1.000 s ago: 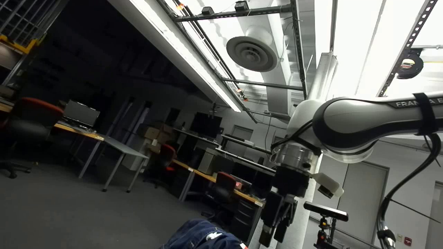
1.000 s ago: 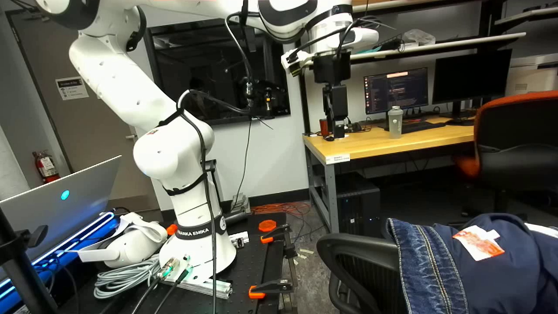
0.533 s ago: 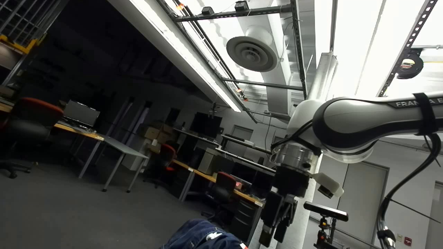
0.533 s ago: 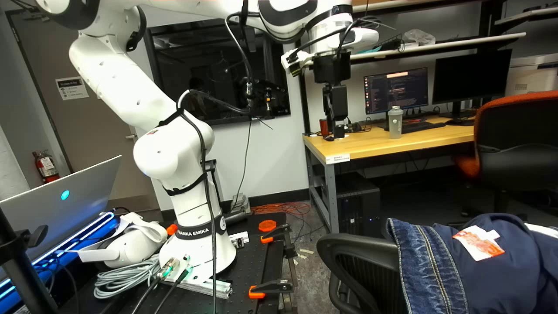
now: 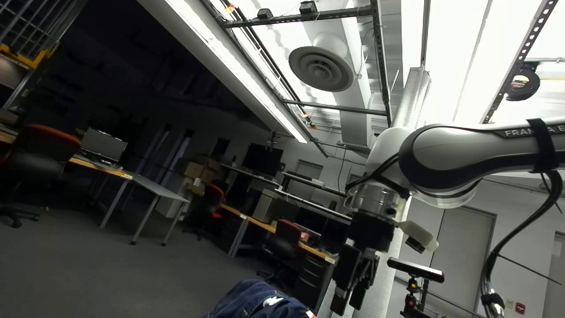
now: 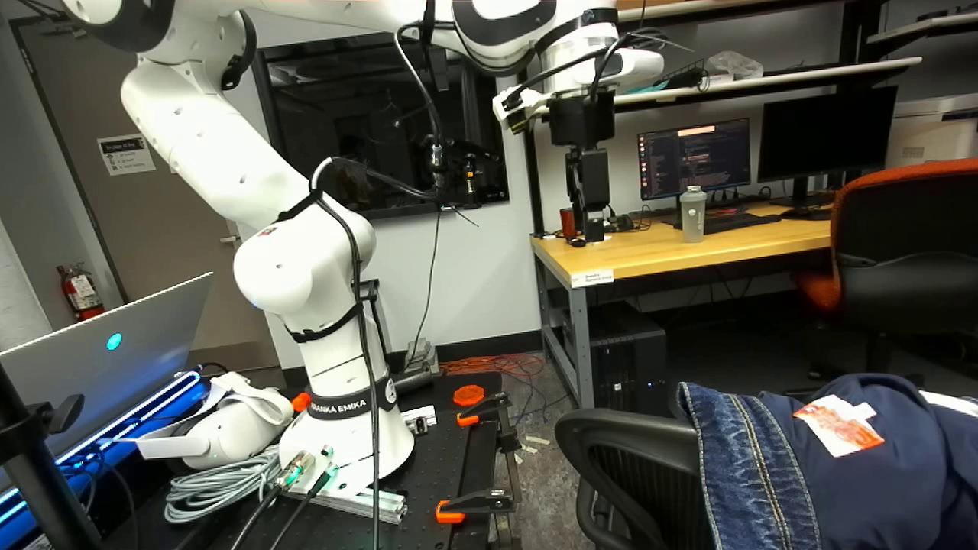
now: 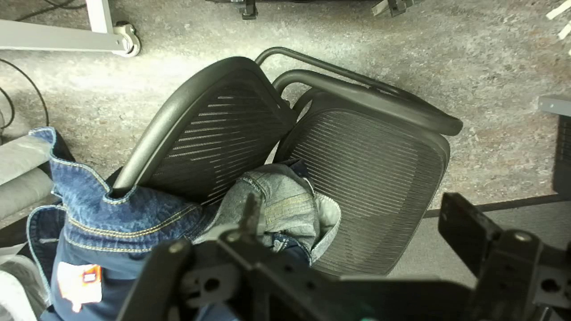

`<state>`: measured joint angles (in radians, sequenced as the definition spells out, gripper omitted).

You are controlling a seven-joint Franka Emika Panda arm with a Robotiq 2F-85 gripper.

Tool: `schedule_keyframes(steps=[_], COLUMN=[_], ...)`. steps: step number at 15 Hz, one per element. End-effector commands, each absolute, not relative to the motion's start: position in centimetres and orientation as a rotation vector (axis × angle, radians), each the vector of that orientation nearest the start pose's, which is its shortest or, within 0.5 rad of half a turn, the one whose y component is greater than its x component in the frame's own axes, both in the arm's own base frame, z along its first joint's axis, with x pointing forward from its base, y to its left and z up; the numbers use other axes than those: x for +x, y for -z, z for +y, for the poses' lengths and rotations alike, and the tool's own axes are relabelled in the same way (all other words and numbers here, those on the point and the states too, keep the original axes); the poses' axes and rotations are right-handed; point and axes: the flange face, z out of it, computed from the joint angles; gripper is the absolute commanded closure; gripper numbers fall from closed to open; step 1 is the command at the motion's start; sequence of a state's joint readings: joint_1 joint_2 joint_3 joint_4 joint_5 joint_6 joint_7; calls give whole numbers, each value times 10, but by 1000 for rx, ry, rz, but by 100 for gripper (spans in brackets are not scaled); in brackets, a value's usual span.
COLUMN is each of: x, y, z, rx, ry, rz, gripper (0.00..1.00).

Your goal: Put the jean jacket on the seat of the chair

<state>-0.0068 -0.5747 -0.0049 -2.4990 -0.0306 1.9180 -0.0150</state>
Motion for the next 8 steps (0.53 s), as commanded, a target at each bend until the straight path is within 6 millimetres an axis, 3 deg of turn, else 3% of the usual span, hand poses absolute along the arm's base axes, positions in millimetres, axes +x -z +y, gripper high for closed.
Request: schedule_keyframes(steps=[1, 5, 8], x=[374, 374, 386], y=[-481, -481, -485], z=[-7, -7, -18], rx=[-3167, -3167, -3204], ry=[-12, -12, -3], rz=[-23, -23, -38], gripper=[0, 0, 0])
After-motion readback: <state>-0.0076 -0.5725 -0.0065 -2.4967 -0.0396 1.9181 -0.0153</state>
